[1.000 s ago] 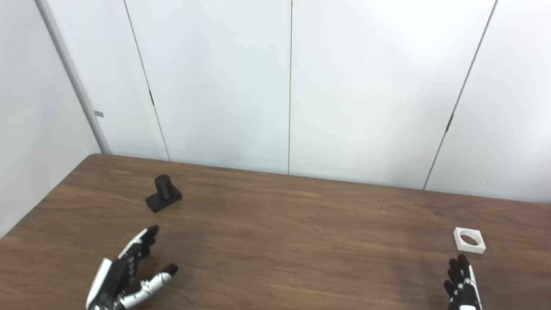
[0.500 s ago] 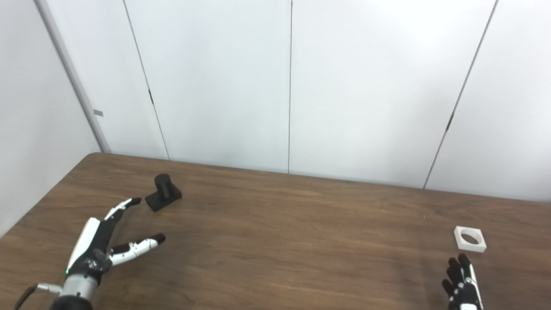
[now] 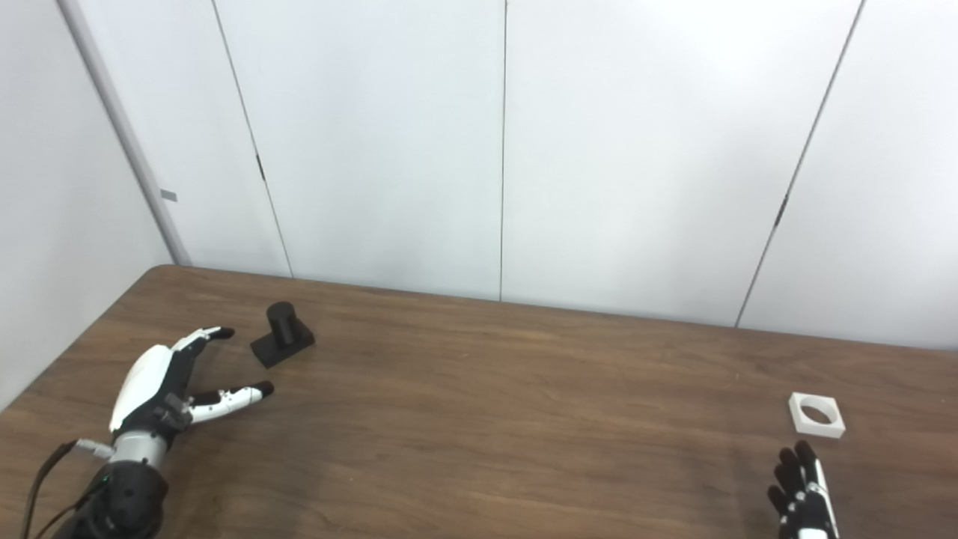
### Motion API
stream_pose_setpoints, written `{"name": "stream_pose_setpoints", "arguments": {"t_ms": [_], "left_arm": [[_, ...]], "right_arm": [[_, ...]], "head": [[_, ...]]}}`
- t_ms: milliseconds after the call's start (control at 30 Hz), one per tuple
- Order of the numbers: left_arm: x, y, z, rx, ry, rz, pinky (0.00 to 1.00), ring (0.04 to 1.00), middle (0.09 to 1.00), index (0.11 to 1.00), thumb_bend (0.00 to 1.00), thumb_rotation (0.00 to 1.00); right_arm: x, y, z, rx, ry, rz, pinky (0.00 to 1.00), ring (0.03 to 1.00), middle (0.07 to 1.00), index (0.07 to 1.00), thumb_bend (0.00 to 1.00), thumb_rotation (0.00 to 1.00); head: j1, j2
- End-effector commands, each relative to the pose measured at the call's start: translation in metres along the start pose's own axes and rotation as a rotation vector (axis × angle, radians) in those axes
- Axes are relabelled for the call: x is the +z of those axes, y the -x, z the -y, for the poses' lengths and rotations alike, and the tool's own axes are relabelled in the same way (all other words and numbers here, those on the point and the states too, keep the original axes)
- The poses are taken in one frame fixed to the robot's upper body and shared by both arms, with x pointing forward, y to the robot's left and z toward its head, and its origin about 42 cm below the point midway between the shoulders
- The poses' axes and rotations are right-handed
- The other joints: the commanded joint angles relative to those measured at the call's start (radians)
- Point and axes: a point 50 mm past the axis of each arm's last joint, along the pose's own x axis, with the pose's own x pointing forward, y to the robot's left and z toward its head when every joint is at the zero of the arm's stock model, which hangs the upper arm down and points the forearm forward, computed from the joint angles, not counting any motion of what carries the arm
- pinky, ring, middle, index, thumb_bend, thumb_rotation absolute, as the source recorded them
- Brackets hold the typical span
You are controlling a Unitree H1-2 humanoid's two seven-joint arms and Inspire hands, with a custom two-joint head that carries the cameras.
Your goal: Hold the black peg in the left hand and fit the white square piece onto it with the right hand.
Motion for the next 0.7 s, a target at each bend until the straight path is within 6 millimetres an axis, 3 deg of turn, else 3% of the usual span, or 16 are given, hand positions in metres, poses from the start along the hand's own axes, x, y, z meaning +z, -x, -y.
{"name": "stream_pose_setpoints", "arguments": {"t_ms": [0, 367, 667], "left_arm": [[0.016, -0.023, -0.017, 0.061, -0.021, 0.063, 1.0, 0.963, 0.927, 0.837, 0.9, 0.34], [0.031, -0.062, -0.004, 0.015, -0.01, 0.005, 1.0, 0.999, 0.946, 0.823, 0.92, 0.41], [0.043, -0.078, 0.006, -0.018, -0.049, -0.001, 1.0, 1.0, 0.951, 0.826, 0.91, 0.4]], "right_arm": [[-0.012, 0.017, -0.002, -0.015, -0.011, -0.059, 0.97, 0.978, 0.975, 1.0, 0.51, 1.0], [-0.008, 0.019, -0.003, -0.014, -0.011, -0.05, 0.99, 0.986, 0.977, 1.0, 0.47, 1.0], [-0.007, 0.021, -0.003, -0.018, -0.002, -0.054, 0.98, 0.979, 0.974, 1.0, 0.46, 1.0]], "head": [[0.001, 0.0], [-0.002, 0.012], [-0.008, 0.015]]}}
